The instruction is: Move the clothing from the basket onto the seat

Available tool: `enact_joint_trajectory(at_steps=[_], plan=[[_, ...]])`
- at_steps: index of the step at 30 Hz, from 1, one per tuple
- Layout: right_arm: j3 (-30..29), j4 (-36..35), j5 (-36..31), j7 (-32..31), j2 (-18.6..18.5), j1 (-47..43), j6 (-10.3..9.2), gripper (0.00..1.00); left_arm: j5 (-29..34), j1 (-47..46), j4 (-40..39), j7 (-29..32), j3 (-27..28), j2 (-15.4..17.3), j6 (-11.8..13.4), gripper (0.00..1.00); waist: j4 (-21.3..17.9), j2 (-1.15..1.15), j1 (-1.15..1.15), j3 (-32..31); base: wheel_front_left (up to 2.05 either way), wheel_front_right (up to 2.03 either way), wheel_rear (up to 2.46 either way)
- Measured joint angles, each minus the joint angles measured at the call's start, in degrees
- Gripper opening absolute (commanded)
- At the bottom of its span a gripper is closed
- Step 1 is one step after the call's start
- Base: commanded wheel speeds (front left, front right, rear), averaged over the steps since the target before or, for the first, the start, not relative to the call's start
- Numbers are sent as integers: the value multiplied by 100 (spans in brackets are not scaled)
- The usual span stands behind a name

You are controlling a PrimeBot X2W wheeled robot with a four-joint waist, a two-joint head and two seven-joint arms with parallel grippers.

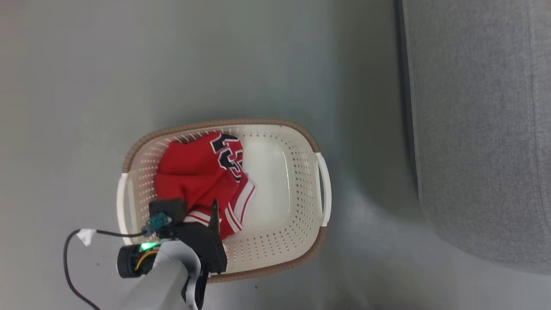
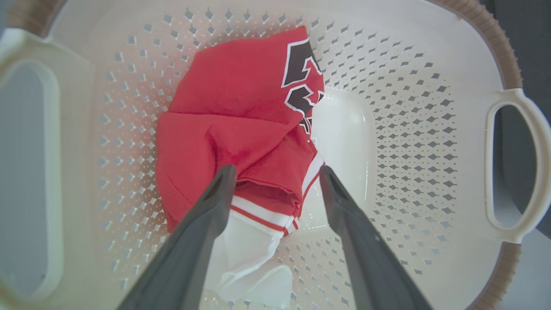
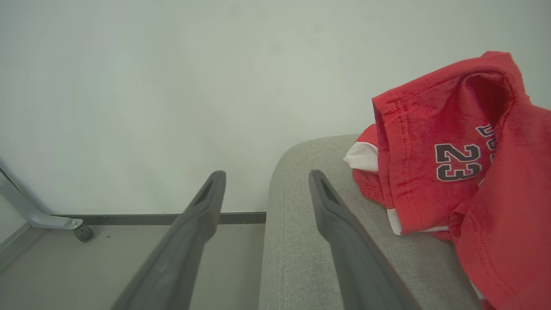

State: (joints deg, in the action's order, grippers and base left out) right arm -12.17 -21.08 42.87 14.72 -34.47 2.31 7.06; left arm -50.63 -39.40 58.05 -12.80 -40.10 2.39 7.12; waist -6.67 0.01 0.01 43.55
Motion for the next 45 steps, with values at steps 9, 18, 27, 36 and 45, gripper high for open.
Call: enact_joint_trajectory(at_steps=[9, 18, 27, 36, 45], plan=[[133, -67, 197, 0, -212, 253, 1, 100, -324, -626, 758, -146, 256, -23, 10, 100, -224, 0, 0, 754, 0, 0, 0], [212, 113, 293, 0, -263, 330, 1, 100, -382, -1221, 1343, -148, 415, -19, 9, 100, -488, -1, 0, 1286, 0, 0, 0], [392, 200, 359, 0, -309, 559, 1, 100, -550, -1432, 1527, -149, 505, -12, 9, 71, -718, -1, -1, 1547, 0, 0, 0], [480, 323, 358, 0, -310, 661, 1, 100, -579, -1447, 1551, -149, 513, -12, 9, 0, -834, -1, -1, 1604, 0, 0, 0], [584, 294, 354, 0, -314, 797, 1, 100, -804, -1268, 1535, -149, 492, -15, 9, 0, -785, -1, -1, 1407, 0, 0, 0]])
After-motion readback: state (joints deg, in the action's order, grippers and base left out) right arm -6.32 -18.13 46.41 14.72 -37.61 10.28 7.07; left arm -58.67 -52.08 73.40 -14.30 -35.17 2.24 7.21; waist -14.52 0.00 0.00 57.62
